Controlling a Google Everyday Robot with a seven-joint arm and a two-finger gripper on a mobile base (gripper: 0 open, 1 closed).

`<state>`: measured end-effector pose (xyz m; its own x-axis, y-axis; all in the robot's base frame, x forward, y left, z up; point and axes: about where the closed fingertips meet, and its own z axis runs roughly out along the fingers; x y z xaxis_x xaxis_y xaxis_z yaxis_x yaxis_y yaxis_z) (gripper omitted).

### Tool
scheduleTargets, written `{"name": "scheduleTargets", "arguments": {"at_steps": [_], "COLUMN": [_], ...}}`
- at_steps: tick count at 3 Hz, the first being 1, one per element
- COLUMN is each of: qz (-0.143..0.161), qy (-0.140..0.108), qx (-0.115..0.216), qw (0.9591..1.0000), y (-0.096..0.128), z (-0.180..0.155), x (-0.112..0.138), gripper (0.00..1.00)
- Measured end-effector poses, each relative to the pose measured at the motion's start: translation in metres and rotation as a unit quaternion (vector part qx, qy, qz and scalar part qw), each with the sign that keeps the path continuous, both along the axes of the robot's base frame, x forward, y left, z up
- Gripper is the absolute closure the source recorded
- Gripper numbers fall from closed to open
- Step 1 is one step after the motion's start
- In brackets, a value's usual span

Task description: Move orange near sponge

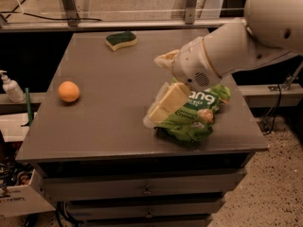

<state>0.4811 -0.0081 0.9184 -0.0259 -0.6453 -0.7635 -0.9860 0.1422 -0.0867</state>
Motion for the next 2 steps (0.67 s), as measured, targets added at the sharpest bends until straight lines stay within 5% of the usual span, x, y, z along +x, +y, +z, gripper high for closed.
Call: {"name": "scheduleTargets", "arguments": {"at_steps": [2], "qz": [0.023], "qy": [-0.012], "qx": [0.099], "qw": [0.9947], "y": [0.096], "z": [-0.029], "x": [0.029], "gripper": [0.00]}}
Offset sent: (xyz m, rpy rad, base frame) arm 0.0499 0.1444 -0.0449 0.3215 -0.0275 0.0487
